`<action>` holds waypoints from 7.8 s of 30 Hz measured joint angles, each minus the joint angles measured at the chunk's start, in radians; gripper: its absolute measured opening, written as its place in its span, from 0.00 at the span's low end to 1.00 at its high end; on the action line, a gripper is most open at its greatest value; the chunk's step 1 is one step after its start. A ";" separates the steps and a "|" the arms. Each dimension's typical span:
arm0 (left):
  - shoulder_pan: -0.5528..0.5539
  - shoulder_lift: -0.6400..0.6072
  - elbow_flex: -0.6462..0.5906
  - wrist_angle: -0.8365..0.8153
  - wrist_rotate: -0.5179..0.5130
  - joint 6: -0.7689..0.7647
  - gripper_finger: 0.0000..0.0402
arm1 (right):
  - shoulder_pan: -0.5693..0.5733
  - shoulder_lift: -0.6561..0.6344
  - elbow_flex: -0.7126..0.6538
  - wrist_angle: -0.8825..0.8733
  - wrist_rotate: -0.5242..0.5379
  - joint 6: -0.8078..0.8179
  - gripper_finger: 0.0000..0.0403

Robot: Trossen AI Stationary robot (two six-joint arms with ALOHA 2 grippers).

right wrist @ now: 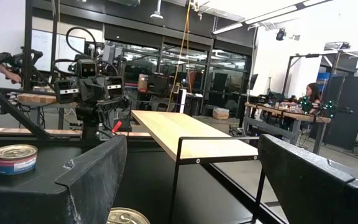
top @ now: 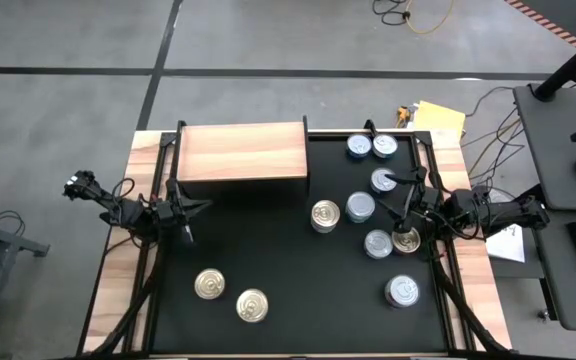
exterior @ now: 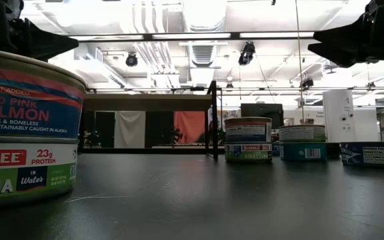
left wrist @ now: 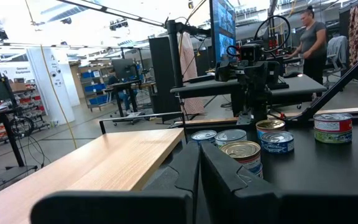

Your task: Stack canned seafood by type on shelf

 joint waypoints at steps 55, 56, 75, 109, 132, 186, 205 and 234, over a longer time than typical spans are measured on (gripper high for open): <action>0.000 0.359 0.230 0.115 0.124 -0.583 0.00 | 0.000 0.447 0.518 -0.380 0.108 0.464 0.88; 0.000 0.385 0.258 0.074 0.126 -0.582 0.00 | 0.000 0.454 0.532 -0.406 0.108 0.476 0.88; 0.000 0.823 0.605 -0.468 0.374 -0.864 0.00 | 0.000 0.470 0.613 -0.731 0.076 0.603 0.88; -0.020 1.298 0.848 -0.625 0.716 -0.969 0.00 | 0.000 0.471 0.612 -0.730 0.080 0.444 0.88; -0.035 1.361 0.866 -0.568 0.726 -0.969 0.00 | 0.000 0.471 0.612 -0.736 0.076 0.444 0.88; -0.036 1.456 0.866 -0.537 0.726 -1.180 0.63 | 0.003 0.471 0.628 -0.787 0.000 0.604 0.88; -0.045 1.508 0.865 -0.538 0.708 -1.179 0.63 | 0.036 0.566 0.627 -0.827 0.000 0.653 0.88; -0.067 1.515 0.865 -0.541 0.708 -1.180 0.46 | 0.036 0.570 0.626 -0.827 0.028 0.655 0.88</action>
